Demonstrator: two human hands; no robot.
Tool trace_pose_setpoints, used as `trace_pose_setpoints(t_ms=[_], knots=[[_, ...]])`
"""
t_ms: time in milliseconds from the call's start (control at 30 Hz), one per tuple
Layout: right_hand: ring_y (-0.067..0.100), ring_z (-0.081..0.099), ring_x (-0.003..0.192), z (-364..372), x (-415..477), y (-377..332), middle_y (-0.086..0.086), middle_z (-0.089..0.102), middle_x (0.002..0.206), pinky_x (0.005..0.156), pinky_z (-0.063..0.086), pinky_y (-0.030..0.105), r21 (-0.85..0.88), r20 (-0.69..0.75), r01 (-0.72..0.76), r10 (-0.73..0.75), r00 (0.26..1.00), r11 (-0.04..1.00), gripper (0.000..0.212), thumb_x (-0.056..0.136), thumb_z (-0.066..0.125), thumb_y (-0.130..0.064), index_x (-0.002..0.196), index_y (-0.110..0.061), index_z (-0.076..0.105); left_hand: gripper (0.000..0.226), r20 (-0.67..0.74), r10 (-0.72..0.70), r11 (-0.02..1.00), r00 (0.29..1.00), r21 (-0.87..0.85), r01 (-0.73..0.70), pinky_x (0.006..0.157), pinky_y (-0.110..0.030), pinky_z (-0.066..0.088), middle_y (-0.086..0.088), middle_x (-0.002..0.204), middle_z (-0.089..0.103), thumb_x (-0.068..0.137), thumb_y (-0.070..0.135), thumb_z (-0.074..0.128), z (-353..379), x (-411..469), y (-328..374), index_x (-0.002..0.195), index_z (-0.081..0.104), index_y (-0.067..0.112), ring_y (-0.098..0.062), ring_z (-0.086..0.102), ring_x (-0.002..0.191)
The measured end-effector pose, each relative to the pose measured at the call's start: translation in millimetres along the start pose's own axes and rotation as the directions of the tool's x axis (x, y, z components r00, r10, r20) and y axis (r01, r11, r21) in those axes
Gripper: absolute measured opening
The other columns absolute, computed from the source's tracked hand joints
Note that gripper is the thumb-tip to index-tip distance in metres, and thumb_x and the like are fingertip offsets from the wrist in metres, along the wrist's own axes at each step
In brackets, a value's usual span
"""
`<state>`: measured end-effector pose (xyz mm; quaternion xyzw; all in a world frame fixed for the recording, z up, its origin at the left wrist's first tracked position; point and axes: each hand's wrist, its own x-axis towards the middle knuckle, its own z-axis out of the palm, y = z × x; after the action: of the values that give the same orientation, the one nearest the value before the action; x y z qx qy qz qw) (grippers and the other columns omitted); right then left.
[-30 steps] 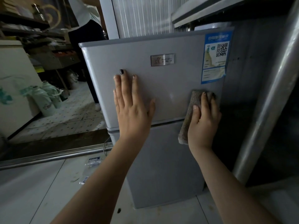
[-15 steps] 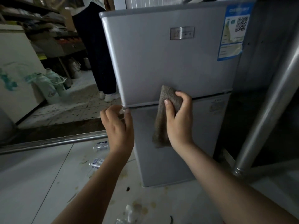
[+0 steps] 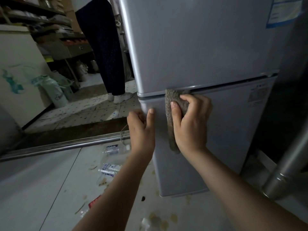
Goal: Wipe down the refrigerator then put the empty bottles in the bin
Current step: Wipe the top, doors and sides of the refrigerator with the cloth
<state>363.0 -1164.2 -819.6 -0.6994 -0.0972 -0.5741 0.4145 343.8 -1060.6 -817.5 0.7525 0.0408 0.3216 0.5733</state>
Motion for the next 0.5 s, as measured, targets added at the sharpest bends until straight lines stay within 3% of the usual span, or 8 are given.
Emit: trace_pose_setpoints(t_ms=[100, 200, 300, 500], knots=[[0.028, 0.043, 0.099, 5.5, -1.6, 7.5, 0.008, 0.043, 0.111, 0.085, 0.038, 0.042, -0.132, -0.076, 0.081, -0.091, 0.993, 0.988, 0.021, 0.093, 0.05, -0.036, 0.102, -0.017, 0.047, 0.022, -0.017, 0.059, 0.998, 0.998, -0.009, -0.059, 0.074, -0.039, 0.045, -0.013, 0.094, 0.047, 0.086, 0.047, 0.051, 3.0, 1.0, -7.3, 0.08, 0.038, 0.03, -0.024, 0.048, 0.082], [0.028, 0.042, 0.095, 14.0, -6.7, 8.7, 0.003, 0.038, 0.112, 0.081, 0.036, 0.04, -0.277, -0.134, 0.144, -0.186, 0.973, 0.95, 0.022, 0.094, 0.05, -0.039, 0.101, -0.018, 0.048, 0.021, -0.032, 0.13, 0.991, 0.991, -0.013, -0.131, 0.066, -0.029, 0.042, -0.013, 0.091, 0.046, 0.084, 0.046, 0.051, 4.5, 2.6, -12.6, 0.08, 0.037, 0.031, -0.015, 0.044, 0.075], [0.028, 0.042, 0.095, 24.4, -14.3, 10.0, 0.006, 0.038, 0.11, 0.081, 0.038, 0.04, -0.224, -0.159, 0.176, -0.214, 0.964, 0.958, 0.03, 0.093, 0.049, -0.041, 0.102, -0.012, 0.046, 0.022, -0.035, 0.162, 0.986, 0.986, -0.034, -0.163, 0.062, -0.024, 0.041, -0.011, 0.086, 0.046, 0.085, 0.043, 0.053, 4.3, 5.8, -17.3, 0.079, 0.036, 0.03, -0.012, 0.043, 0.071], [0.029, 0.045, 0.093, 32.7, -36.1, 20.3, 0.008, 0.038, 0.11, 0.08, 0.042, 0.042, -0.136, -0.13, 0.23, -0.248, 0.96, 0.964, 0.026, 0.095, 0.044, -0.032, 0.105, -0.008, 0.046, 0.025, -0.06, 0.183, 0.981, 0.981, -0.048, -0.186, 0.064, -0.034, 0.042, -0.01, 0.081, 0.046, 0.082, 0.053, 0.046, 3.3, 7.4, -22.4, 0.076, 0.036, 0.031, -0.014, 0.043, 0.07]])
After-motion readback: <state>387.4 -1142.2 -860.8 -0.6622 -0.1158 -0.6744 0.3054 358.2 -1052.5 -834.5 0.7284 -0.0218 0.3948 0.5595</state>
